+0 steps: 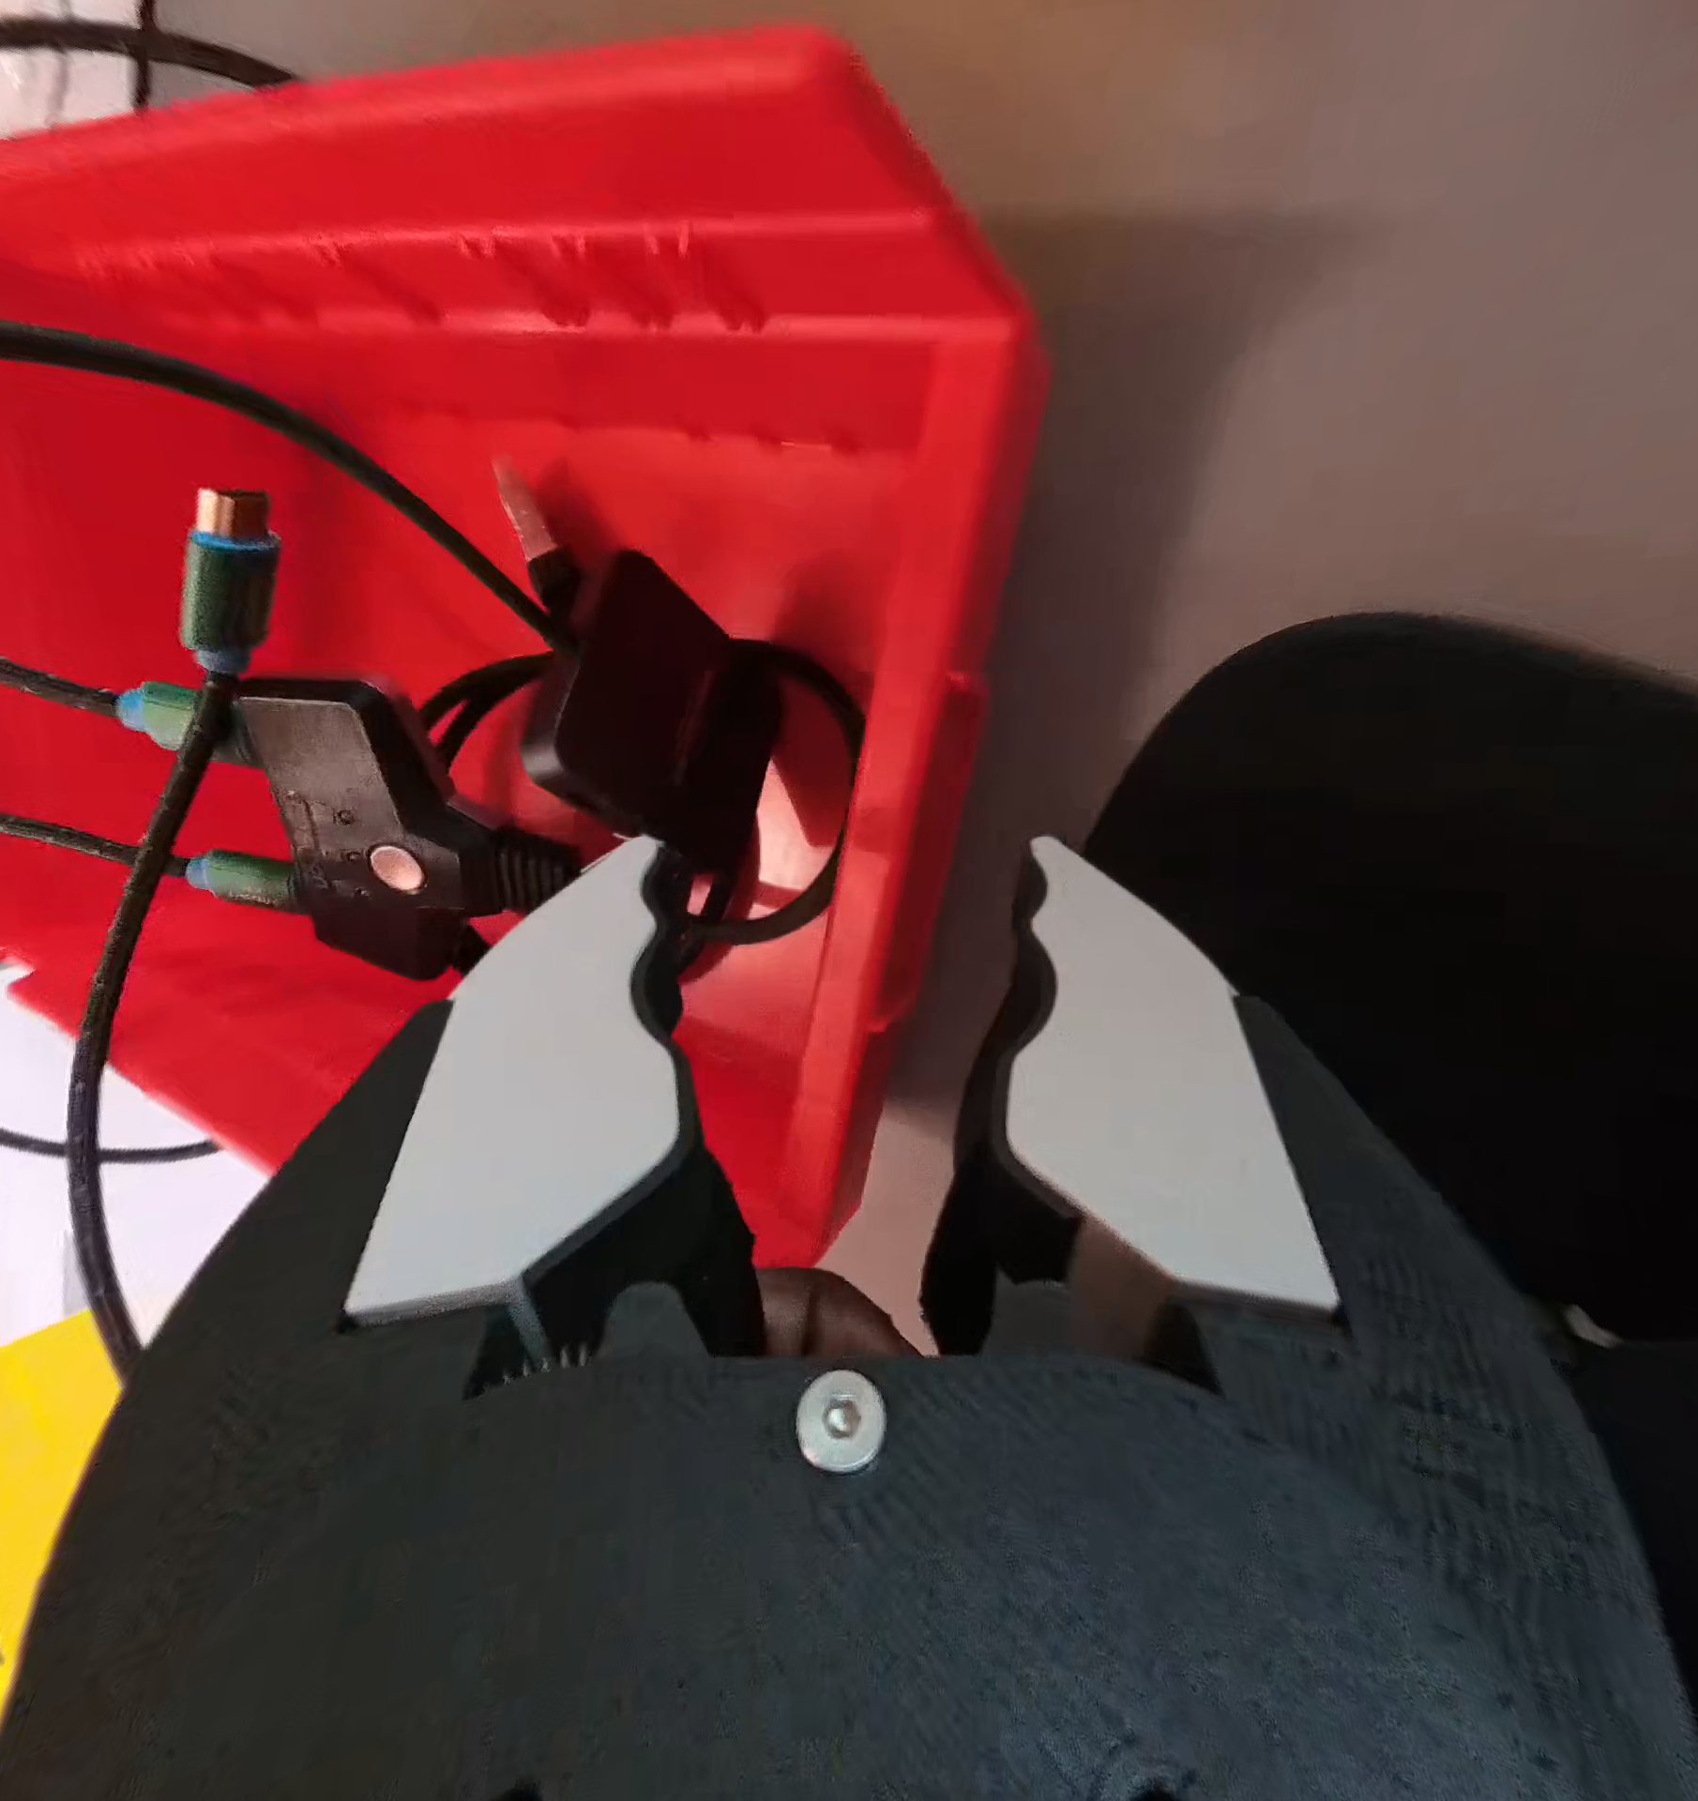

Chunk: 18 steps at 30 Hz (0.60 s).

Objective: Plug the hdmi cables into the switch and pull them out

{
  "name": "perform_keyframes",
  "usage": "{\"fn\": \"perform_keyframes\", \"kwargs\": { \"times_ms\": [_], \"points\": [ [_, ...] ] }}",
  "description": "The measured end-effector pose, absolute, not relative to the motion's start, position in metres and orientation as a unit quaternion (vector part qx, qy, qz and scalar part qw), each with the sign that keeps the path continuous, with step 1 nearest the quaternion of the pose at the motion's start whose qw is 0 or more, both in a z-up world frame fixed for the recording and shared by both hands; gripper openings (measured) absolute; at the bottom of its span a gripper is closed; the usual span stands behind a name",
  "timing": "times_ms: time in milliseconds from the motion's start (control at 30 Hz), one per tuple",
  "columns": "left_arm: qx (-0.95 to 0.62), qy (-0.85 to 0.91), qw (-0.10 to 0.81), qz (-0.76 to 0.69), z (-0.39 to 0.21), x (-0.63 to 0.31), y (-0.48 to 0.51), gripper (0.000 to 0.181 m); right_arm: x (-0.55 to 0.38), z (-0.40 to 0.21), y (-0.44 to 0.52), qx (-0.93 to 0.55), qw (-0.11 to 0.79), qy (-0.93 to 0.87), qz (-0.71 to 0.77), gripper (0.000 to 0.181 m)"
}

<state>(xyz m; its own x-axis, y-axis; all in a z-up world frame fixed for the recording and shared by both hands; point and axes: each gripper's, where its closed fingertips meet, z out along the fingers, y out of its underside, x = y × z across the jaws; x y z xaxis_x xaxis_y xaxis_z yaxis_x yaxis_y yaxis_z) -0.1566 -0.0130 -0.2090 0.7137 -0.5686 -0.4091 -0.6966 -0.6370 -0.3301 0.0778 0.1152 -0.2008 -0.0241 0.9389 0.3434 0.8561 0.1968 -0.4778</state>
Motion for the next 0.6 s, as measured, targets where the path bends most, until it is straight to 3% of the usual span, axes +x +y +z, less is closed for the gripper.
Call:
{"fn": "perform_keyframes", "kwargs": {
  "times_ms": [267,467,600],
  "points": [
    [-0.919,0.349,0.131,0.131,-0.252,-0.178,-0.019,0.051,0.078,-0.232,0.126,-0.646,0.255,-0.719,0.033,0.063],
    [-0.941,0.303,0.121,0.088,-0.260,-0.199,-0.032,0.046,0.083,-0.240,0.136,-0.652,0.248,-0.715,0.044,0.027],
    [-0.949,0.279,0.133,0.066,-0.261,-0.217,-0.042,0.046,0.092,-0.240,0.138,-0.663,0.229,-0.706,0.096,0.025]
  ]
}}
